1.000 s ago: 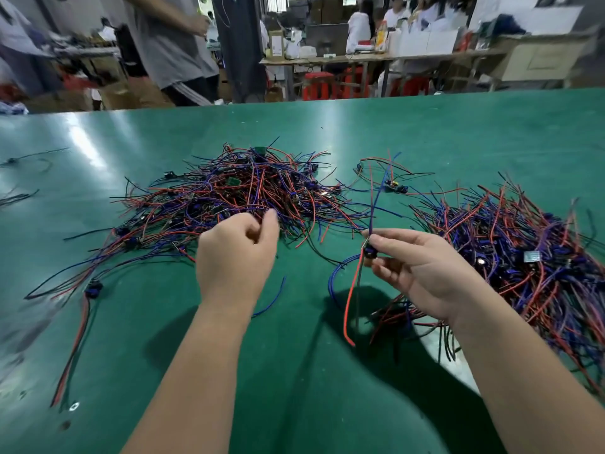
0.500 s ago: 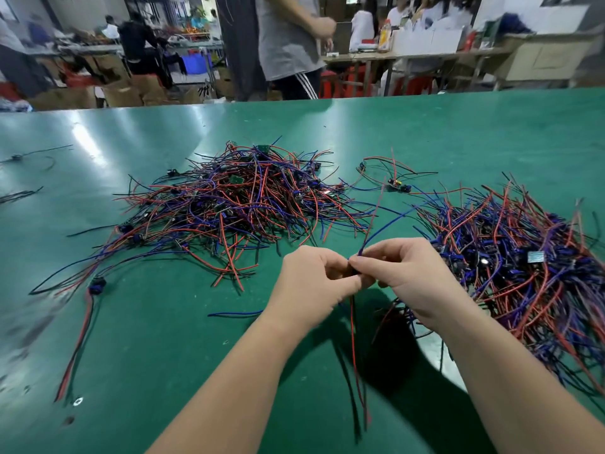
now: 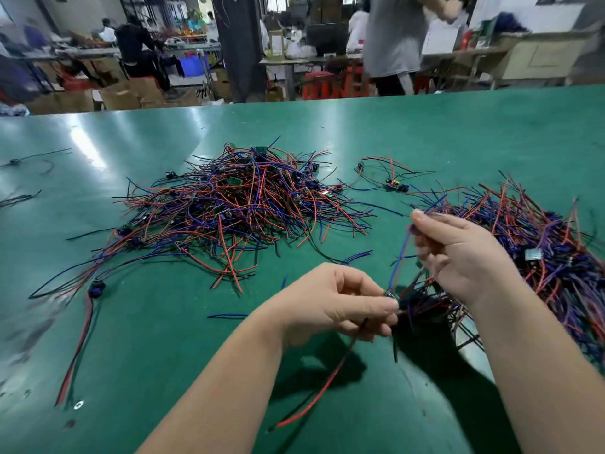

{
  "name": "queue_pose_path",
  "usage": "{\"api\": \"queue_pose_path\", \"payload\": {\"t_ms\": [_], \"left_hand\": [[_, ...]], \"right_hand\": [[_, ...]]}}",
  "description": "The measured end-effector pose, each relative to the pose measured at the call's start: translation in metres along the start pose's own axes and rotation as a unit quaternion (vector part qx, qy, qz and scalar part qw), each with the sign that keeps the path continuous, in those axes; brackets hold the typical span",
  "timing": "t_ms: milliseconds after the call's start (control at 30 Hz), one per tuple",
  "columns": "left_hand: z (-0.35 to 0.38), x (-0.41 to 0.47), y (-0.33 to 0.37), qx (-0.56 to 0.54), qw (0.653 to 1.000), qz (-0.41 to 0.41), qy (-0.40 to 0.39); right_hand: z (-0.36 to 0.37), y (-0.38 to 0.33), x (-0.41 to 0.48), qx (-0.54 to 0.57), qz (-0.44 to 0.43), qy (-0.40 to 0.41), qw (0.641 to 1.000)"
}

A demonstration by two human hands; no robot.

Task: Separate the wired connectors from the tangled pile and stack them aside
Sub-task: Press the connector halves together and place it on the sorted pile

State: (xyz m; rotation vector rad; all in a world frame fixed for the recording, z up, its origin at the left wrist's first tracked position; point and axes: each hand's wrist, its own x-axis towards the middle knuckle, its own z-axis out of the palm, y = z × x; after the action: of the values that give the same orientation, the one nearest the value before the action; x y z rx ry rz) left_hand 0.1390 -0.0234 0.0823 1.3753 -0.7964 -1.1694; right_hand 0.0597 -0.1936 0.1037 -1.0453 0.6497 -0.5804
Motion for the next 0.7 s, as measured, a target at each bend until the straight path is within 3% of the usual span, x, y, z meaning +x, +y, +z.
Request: {"api": "queue_pose_path", "payload": {"t_ms": [200, 333, 467, 600, 700], "left_hand": [[0.003, -0.004, 0.001, 0.026, 0.998, -0.028, -0.053], [0.002, -0.009, 0.000, 0.060, 0.990, -0.058, -0.111], [0.003, -0.008, -0.004, 0.032, 0.988, -0.036, -0.145], [-0.001, -0.002, -0.001, -0.085, 0.991, 0.048, -0.093], [-0.005, 0.005, 0.007, -0.213, 0.972, 0.097, -0.001]], "right_hand": [[-0.012, 0.000, 0.004, 0.046, -0.048, 0.103, 0.992], [-0.014, 0.000, 0.011, 0.090, -0.073, 0.106, 0.988], [-0.016, 0.000, 0.018, 0.122, -0.025, 0.090, 0.988], [-0.013, 0.006, 0.019, 0.124, 0.018, 0.080, 0.989], [-0.008, 0.012, 0.011, -0.017, -0.002, -0.040, 0.999]]}}
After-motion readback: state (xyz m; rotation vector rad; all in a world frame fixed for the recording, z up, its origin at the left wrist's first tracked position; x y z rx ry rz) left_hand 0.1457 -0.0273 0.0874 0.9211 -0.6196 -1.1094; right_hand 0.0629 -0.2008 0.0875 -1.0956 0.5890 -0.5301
